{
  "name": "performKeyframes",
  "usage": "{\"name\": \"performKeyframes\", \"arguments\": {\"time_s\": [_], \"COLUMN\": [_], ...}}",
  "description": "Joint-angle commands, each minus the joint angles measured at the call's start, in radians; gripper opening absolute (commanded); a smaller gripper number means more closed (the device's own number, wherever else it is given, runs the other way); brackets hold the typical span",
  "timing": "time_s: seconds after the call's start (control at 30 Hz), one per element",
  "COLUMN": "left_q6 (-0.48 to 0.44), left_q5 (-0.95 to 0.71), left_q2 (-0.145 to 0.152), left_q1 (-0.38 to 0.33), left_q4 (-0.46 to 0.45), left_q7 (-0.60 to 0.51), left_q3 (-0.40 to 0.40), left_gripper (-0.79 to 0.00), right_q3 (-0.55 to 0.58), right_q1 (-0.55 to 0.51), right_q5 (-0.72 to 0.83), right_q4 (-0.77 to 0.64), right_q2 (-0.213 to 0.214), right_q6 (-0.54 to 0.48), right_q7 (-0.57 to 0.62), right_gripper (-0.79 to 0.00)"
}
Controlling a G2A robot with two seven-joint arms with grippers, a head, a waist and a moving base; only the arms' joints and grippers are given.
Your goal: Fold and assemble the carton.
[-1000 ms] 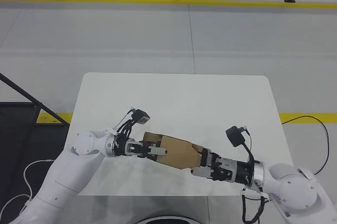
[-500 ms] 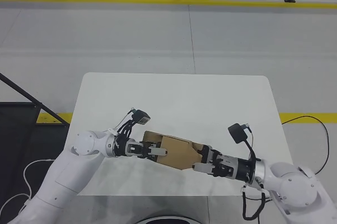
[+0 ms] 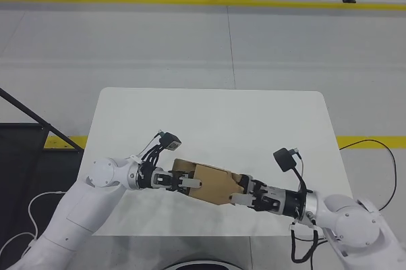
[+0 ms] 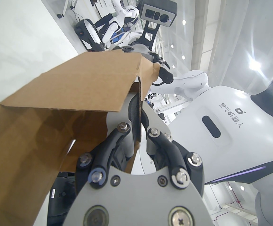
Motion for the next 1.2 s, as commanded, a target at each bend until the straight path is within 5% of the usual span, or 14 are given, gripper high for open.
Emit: {"name": "performKeyframes", "arguments": {"time_s": [0.0,0.1,0.13,0.17,0.47,0.93,1.17], "left_q6": [-0.001,-0.003,-0.003,-0.004,-0.009,-0.014,-0.016], "left_q5": [0.000,-0.001,-0.002,-0.002,-0.007,-0.020,-0.023], "left_q2": [0.001,0.003,0.004,0.004,0.009,0.019,0.023], "left_q1": [0.000,-0.001,-0.002,-0.002,-0.005,-0.001,-0.001], "left_q4": [0.000,0.000,0.000,0.000,-0.001,-0.013,-0.023], "left_q7": [0.001,0.003,0.003,0.004,0.009,0.014,0.016], "left_q3": [0.001,0.004,0.005,0.006,0.011,0.006,0.007], "left_gripper": [-0.785,-0.785,-0.785,-0.785,-0.785,-0.785,-0.785], "right_q3": [0.003,0.007,0.008,0.010,0.020,0.052,0.049], "right_q1": [-0.003,-0.008,-0.009,-0.010,-0.021,-0.051,-0.047], "right_q5": [-0.002,-0.009,-0.010,-0.009,-0.001,0.014,0.021], "right_q4": [-0.004,-0.009,-0.010,-0.010,-0.004,0.007,0.021], "right_q2": [0.000,0.000,0.000,0.000,0.000,0.001,-0.001], "right_q6": [-0.001,0.001,0.001,0.000,-0.015,-0.041,-0.046], "right_q7": [0.000,-0.002,-0.001,-0.001,0.001,-0.003,-0.003], "right_gripper": [-0.175,-0.252,-0.372,-0.400,-0.394,-0.277,-0.305]}}
